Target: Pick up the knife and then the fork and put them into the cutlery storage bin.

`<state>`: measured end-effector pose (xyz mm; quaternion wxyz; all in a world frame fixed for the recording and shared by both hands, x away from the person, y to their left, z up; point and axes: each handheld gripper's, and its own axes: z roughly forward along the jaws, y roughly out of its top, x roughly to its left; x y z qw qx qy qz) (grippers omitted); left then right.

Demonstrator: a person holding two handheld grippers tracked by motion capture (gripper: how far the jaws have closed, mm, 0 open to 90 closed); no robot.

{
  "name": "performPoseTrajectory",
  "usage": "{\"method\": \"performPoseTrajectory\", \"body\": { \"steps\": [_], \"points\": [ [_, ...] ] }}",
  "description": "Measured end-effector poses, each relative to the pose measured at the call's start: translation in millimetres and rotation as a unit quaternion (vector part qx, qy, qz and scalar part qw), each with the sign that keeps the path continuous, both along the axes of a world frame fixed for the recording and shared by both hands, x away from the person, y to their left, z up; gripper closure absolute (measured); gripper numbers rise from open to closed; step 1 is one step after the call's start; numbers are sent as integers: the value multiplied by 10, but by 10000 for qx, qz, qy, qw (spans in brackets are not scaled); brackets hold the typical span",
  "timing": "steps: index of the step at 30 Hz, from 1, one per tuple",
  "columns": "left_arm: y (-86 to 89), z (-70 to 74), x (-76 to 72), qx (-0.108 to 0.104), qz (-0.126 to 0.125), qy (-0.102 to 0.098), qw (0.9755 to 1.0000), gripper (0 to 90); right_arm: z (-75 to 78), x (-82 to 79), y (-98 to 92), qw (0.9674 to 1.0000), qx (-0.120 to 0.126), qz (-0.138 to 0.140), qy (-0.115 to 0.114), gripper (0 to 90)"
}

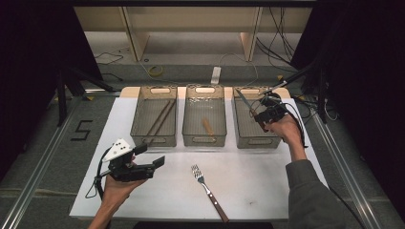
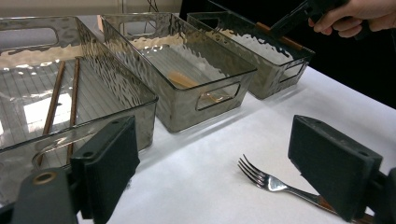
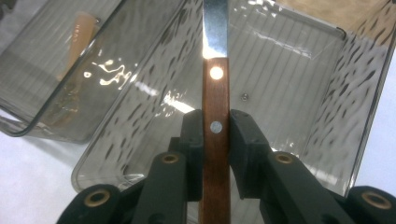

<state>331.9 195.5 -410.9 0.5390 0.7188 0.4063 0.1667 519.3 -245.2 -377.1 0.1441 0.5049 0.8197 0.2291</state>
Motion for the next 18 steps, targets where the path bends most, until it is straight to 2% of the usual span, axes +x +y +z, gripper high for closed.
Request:
{"method": "performPoseTrajectory", "body": {
  "steps": [11,18],
  "points": [
    [-4,-1,0,0,-11,8,10000,153,-67,61,44,9997,-112,-206,92,768],
    [-8,-2,-3,-4,-14,0,10000,153,-99,88,70,9994,-101,-322,126,767]
  ]
}}
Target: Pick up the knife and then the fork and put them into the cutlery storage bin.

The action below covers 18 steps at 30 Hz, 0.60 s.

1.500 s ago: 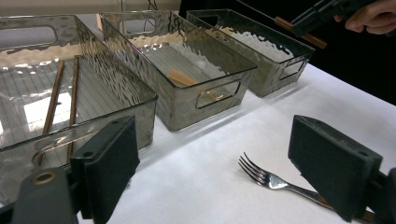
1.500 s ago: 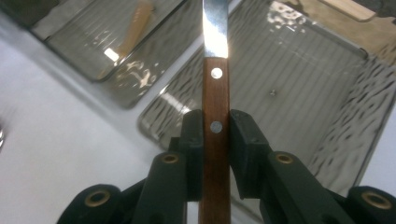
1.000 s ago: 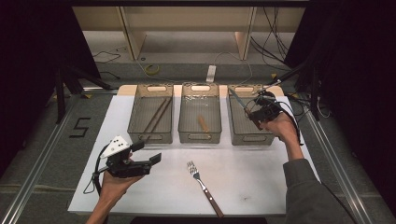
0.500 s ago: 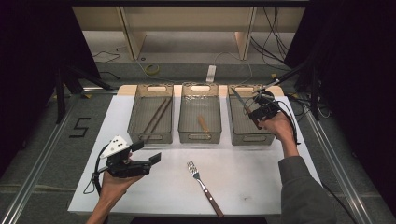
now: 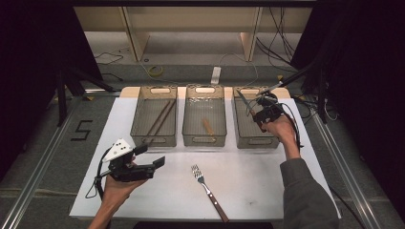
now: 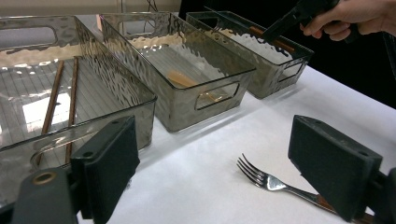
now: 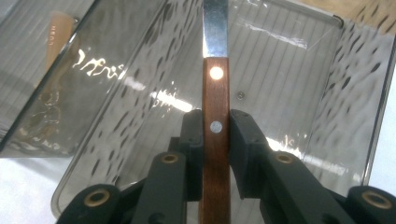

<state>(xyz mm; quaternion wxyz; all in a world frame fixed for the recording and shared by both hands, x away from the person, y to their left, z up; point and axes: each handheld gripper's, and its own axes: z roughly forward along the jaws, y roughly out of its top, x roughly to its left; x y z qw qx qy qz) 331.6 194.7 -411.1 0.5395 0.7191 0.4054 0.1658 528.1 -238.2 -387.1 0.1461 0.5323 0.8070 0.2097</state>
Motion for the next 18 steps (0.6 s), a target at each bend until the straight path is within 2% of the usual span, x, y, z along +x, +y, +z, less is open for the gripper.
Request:
{"method": "performPoseTrajectory", "body": {
  "steps": [5,9,11,12,14,18],
  "points": [
    [-8,-4,3,17,-19,21,10000,153,-62,12,7,9999,-131,-60,58,766],
    [-10,-6,4,14,-19,33,10000,153,-124,25,-9,9998,-99,-138,132,762],
    [-8,-10,8,15,-25,51,10000,152,-139,28,-7,9997,-87,-205,135,728],
    [-9,-11,10,25,-30,60,10000,152,-137,29,-12,9997,-31,-223,84,674],
    [-10,-9,7,48,-43,63,10000,152,-101,28,-31,9995,263,-181,70,629],
    [-7,-9,8,14,-20,61,10000,151,-14,-15,-19,9993,345,-92,-55,603]
  ]
}}
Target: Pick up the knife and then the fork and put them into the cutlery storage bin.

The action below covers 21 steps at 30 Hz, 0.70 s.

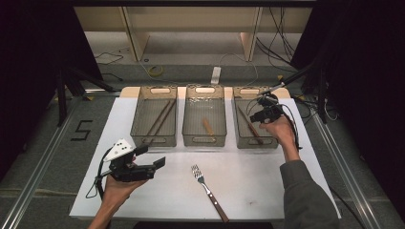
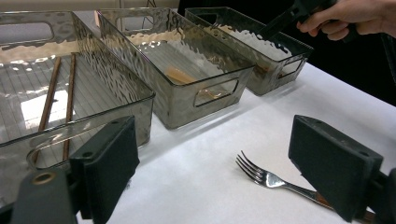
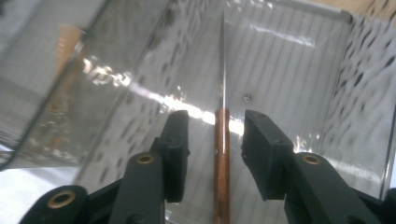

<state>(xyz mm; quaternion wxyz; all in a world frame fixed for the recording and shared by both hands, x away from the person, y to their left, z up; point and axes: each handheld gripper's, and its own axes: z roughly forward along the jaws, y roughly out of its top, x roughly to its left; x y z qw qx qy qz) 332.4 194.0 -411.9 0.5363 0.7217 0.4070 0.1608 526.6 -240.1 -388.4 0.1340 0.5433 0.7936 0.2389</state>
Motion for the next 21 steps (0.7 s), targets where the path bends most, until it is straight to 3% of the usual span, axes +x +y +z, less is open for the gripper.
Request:
{"method": "performPoseTrajectory", "body": {
  "steps": [4,8,12,17,21],
  "points": [
    [-2,2,-4,8,-1,-10,10000,151,42,-63,16,9999,12,129,-84,553],
    [0,0,1,10,3,-4,10000,151,109,-171,69,9993,4,309,-192,448],
    [0,0,1,20,1,7,10000,151,208,-380,162,9976,60,631,-289,391],
    [-1,3,-4,13,19,7,10000,151,211,-666,251,9944,173,993,-318,372],
    [-2,1,-3,47,-13,6,10000,151,185,-864,294,9909,434,1217,-383,371]
  ]
}}
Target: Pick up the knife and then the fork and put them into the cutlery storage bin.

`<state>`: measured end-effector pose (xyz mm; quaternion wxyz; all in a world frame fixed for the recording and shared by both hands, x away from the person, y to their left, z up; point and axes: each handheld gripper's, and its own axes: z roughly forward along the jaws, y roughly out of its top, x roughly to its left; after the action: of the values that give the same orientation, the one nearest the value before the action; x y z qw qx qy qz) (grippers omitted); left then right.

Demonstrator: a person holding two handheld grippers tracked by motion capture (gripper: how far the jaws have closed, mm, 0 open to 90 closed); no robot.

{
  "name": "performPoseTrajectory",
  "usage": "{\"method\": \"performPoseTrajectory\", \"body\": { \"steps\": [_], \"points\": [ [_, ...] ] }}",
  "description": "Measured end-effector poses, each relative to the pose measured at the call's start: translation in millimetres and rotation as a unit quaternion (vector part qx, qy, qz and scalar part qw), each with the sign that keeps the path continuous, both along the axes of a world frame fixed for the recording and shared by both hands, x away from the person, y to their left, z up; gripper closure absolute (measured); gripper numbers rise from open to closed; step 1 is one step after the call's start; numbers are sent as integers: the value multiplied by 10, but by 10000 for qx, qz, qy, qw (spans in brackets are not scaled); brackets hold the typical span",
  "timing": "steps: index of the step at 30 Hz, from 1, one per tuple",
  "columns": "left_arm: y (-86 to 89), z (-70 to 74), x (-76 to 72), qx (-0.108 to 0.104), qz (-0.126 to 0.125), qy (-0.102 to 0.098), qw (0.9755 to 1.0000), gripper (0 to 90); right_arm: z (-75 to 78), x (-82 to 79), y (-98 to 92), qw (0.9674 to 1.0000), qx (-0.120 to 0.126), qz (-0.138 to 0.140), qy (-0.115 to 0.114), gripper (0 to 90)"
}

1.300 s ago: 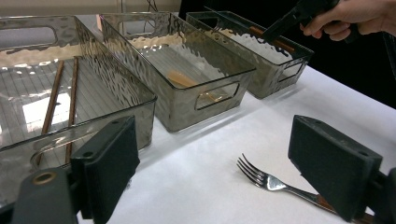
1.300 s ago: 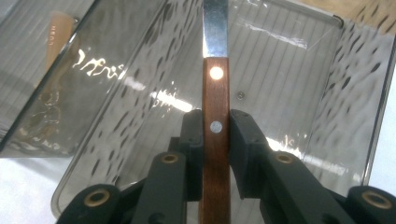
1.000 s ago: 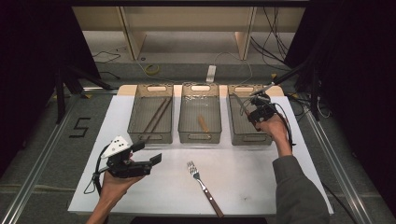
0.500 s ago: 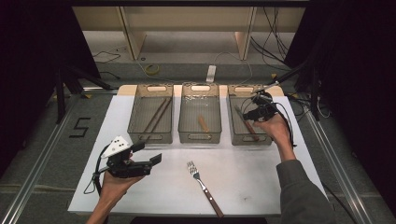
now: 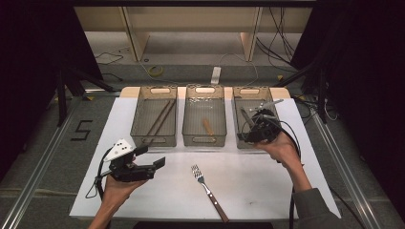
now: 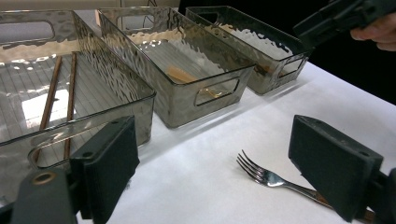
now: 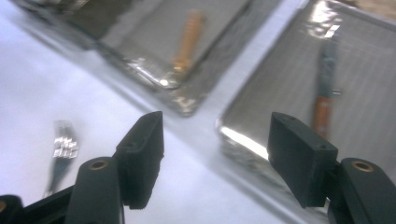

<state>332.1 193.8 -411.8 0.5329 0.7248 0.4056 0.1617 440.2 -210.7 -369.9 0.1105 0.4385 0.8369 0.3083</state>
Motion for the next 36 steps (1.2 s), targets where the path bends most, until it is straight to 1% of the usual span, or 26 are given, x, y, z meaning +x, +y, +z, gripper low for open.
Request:
{"method": "performPoseTrajectory", "body": {
  "steps": [2,3,5,7,9,12,15,17,19,23,29,32,33,34,36],
  "points": [
    [2,0,0,2,3,-3,10000,151,-35,-86,43,9999,13,156,42,369],
    [1,-1,2,-11,18,-8,10000,151,-57,-122,68,9998,4,206,23,368],
    [1,2,-1,-23,25,-8,10000,151,-87,-178,116,9994,-82,320,83,359],
    [1,4,-4,-9,3,-10,10000,151,-110,-236,157,9992,-66,381,93,355],
    [-3,4,-6,-11,-5,-10,10000,151,-142,-296,205,9988,-104,461,104,348],
    [-4,4,-11,-15,-4,-11,10000,151,-175,-374,263,9979,-112,619,134,345],
    [-3,4,-11,-17,-5,-10,10000,151,-214,-447,332,9965,-229,791,163,341],
    [-2,5,-13,-16,-8,-15,10000,151,-234,-488,371,9958,-244,867,174,341],
    [-3,5,-13,-23,-2,-14,10000,151,-254,-522,408,9949,-279,943,236,338],
    [-6,4,-12,-6,-1,-14,10000,151,-311,-571,475,9933,-381,1052,289,332],
    [-4,3,-10,-10,-1,-14,10000,151,-345,-691,593,9900,-455,1301,304,324],
    [-6,3,-12,1,-4,-18,10000,151,-393,-750,670,9878,-566,1416,313,316],
    [-6,3,-12,-3,-2,-16,10000,151,-410,-768,693,9872,-583,1443,362,314],
    [-4,4,-12,-5,-4,-18,10000,151,-433,-781,713,9860,-623,1507,362,312],
    [-1,5,-12,-8,-6,-19,10000,151,-469,-808,750,9837,-789,1577,359,307]
  ]
}}
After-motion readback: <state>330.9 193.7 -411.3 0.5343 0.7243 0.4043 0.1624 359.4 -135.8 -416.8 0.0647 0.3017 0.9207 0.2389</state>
